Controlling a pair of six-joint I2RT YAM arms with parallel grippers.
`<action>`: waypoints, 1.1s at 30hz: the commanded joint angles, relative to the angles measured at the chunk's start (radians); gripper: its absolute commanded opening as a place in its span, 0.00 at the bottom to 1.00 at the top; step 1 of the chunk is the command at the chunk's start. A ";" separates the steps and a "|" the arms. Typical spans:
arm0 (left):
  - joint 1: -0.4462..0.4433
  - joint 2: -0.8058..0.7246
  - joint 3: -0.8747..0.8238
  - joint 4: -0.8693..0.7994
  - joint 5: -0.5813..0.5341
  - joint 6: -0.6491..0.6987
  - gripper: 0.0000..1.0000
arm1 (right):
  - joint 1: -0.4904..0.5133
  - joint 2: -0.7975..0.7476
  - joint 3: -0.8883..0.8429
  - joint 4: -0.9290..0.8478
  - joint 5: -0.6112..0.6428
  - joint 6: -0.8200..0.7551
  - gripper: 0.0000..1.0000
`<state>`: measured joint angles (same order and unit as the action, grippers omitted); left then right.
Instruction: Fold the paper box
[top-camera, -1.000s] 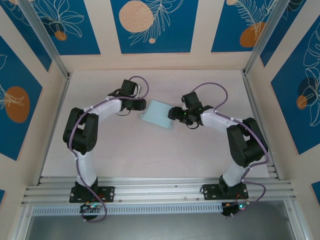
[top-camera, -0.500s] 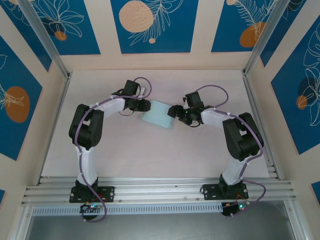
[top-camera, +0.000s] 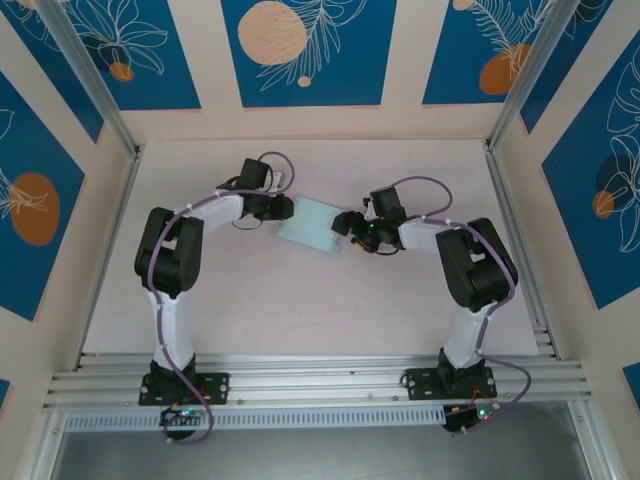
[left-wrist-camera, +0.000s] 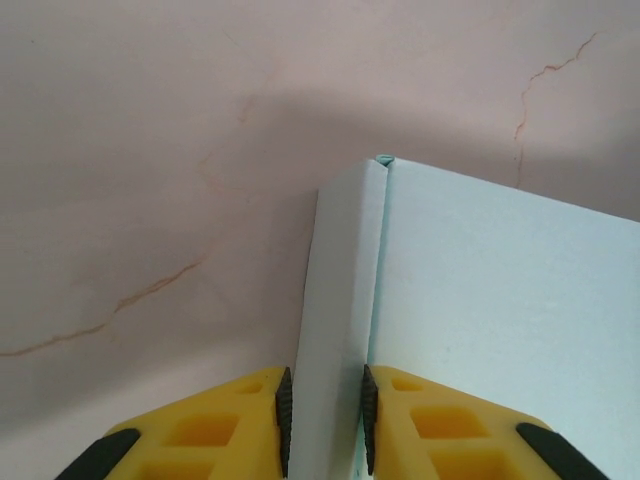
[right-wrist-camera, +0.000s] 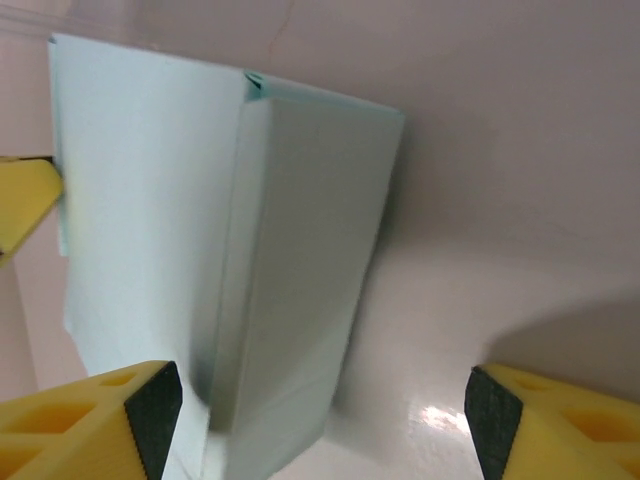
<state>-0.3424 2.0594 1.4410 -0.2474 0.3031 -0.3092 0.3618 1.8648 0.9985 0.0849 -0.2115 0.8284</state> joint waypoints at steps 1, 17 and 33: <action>0.013 0.042 -0.012 -0.027 0.010 -0.013 0.25 | -0.001 0.052 -0.012 0.101 -0.097 0.054 0.77; 0.023 0.087 0.013 -0.032 0.031 -0.034 0.17 | 0.014 0.105 0.005 0.201 -0.141 0.098 0.71; 0.038 0.088 0.020 -0.035 0.092 -0.049 0.09 | 0.016 0.096 -0.061 0.502 -0.252 0.172 0.62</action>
<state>-0.3119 2.0914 1.4654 -0.2058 0.3626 -0.3420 0.3618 1.9564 0.9424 0.4557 -0.3935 0.9768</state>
